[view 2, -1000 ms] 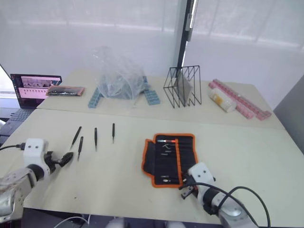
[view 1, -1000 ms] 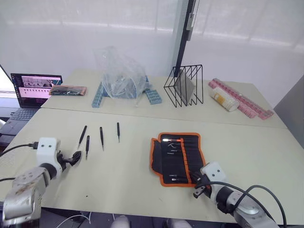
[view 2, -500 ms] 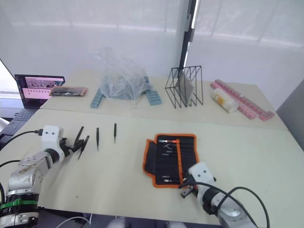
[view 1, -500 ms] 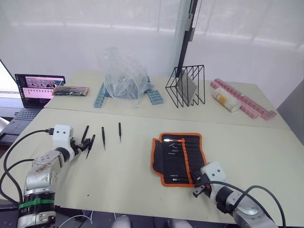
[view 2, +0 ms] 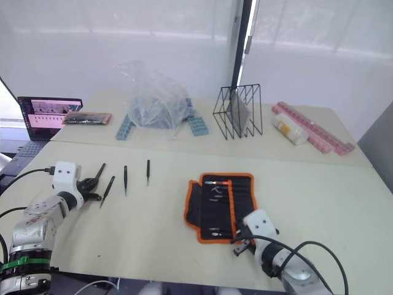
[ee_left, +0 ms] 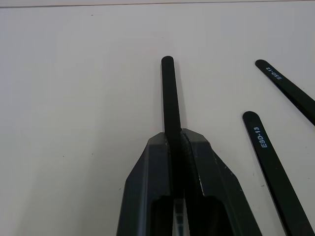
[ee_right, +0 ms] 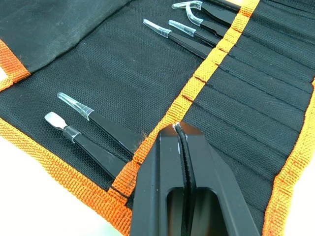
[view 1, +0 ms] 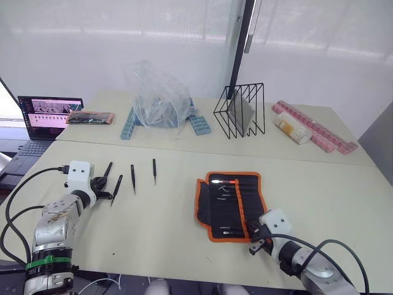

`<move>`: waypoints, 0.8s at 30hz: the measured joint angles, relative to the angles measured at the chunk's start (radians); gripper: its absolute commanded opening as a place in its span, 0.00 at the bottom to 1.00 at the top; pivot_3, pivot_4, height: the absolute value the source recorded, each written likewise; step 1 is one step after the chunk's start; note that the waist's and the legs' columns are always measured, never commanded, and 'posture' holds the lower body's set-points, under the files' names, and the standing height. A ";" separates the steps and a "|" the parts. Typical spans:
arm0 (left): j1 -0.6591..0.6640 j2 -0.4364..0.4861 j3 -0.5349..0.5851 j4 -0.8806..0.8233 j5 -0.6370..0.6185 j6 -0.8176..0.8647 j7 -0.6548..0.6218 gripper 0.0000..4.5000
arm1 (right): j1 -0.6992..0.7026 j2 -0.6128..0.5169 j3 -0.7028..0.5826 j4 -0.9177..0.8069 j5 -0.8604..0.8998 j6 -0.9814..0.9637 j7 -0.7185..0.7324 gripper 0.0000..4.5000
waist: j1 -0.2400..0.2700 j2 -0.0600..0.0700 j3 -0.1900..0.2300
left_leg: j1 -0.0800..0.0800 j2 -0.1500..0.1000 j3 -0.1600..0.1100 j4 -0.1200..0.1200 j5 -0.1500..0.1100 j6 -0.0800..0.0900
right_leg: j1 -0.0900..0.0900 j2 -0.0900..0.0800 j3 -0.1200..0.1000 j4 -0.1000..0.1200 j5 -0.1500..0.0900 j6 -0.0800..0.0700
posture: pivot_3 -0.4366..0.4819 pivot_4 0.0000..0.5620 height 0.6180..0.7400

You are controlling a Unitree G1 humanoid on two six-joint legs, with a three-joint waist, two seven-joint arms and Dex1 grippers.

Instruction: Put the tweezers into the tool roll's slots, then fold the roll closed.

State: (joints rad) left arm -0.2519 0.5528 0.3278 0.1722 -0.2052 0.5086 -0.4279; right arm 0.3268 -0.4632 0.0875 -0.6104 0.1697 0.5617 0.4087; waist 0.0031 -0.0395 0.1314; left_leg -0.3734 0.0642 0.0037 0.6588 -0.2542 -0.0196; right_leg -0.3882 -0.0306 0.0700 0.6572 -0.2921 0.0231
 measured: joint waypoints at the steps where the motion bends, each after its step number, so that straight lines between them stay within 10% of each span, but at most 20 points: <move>1: 0.004 0.003 0.000 -0.008 0.000 -0.001 -0.003 0.01 | -0.001 0.000 0.000 -0.001 0.000 0.000 0.000 0.00 | -0.001 -0.001 0.000 | -0.001 0.000 0.000 0.000 0.000 0.000 | -0.001 0.000 0.000 0.000 0.000 0.000 | 0.48 0.27 0.84; 11: -0.180 0.116 -0.084 -0.262 -0.084 0.048 -0.166 0.01 | -0.009 -0.004 0.002 -0.006 -0.002 0.000 0.000 0.00 | 0.001 -0.012 0.005 | -0.017 -0.001 0.000 0.000 0.002 -0.004 | -0.013 0.002 -0.001 -0.001 0.007 -0.007 | 0.48 0.27 0.84; 24: -0.497 -0.005 -0.581 -0.332 -0.208 0.268 -0.480 0.01 | -0.011 0.005 0.018 -0.025 -0.003 0.001 -0.023 0.00 | -0.015 -0.008 0.008 | -0.017 -0.001 -0.002 0.000 0.002 -0.003 | -0.013 0.006 0.000 -0.001 0.003 0.000 | 0.48 0.27 0.84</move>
State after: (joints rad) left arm -0.7486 0.5474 -0.2533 -0.1601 -0.4130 0.7768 -0.9078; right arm 0.3161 -0.4577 0.1053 -0.6355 0.1665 0.5630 0.3859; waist -0.0118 -0.0480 0.1390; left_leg -0.3907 0.0633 0.0021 0.6590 -0.2519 -0.0231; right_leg -0.4011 -0.0245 0.0700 0.6559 -0.2894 0.0231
